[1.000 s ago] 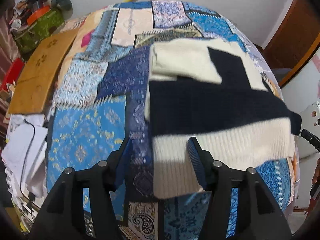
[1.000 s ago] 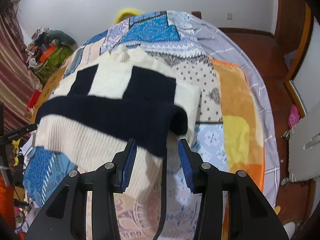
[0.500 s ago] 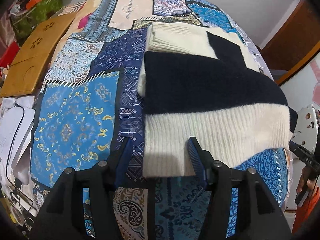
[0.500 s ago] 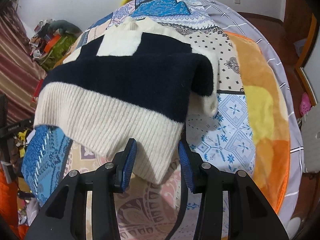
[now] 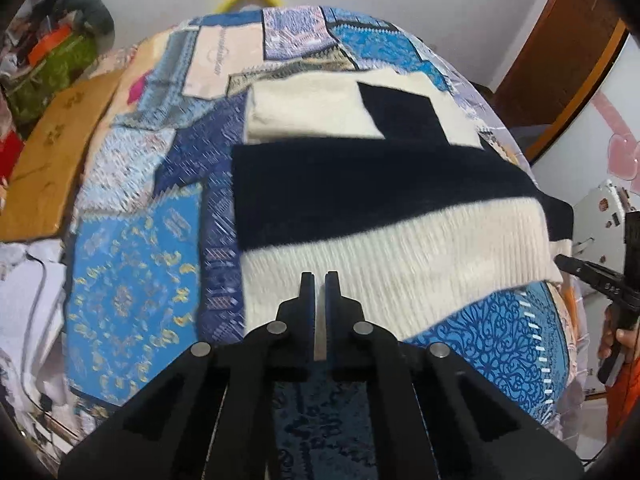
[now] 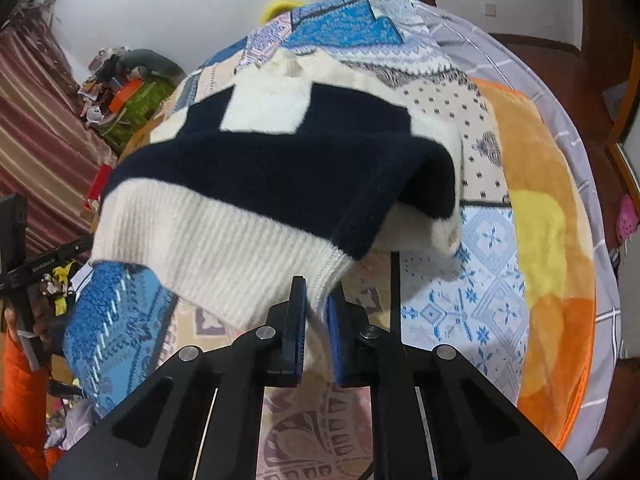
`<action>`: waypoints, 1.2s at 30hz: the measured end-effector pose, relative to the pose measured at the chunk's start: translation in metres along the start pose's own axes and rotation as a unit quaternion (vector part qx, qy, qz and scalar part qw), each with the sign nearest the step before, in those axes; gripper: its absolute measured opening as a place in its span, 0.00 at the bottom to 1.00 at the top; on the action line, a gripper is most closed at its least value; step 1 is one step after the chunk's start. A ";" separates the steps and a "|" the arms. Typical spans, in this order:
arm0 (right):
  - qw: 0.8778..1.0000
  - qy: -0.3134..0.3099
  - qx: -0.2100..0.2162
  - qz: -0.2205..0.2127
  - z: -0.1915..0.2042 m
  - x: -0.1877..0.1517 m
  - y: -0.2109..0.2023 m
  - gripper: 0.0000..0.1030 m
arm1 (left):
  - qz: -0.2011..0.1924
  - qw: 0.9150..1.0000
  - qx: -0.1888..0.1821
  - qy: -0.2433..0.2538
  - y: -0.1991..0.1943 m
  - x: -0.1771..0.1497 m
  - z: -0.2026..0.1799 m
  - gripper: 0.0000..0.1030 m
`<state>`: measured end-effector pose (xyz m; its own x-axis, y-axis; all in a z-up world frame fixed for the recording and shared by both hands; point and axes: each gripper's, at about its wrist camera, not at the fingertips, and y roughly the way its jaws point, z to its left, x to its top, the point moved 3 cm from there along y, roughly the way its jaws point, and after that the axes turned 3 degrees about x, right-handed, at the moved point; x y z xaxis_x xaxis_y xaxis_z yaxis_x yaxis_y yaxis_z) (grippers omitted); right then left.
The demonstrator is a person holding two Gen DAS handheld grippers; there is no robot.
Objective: Fold small clothes
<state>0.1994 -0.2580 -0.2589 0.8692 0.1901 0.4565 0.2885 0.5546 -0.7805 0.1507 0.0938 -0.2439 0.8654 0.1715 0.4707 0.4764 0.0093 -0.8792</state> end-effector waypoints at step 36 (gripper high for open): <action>0.998 -0.042 0.000 -0.053 0.020 0.038 -0.023 0.08 | -0.015 0.995 -0.062 -0.077 -0.018 0.023 0.017 0.09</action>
<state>0.2175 -0.2471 -0.2152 0.7968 0.1974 0.5711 0.3773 0.5758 -0.7253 0.1594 0.1139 -0.2187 0.8208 0.3216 0.4722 0.5261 -0.1032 -0.8442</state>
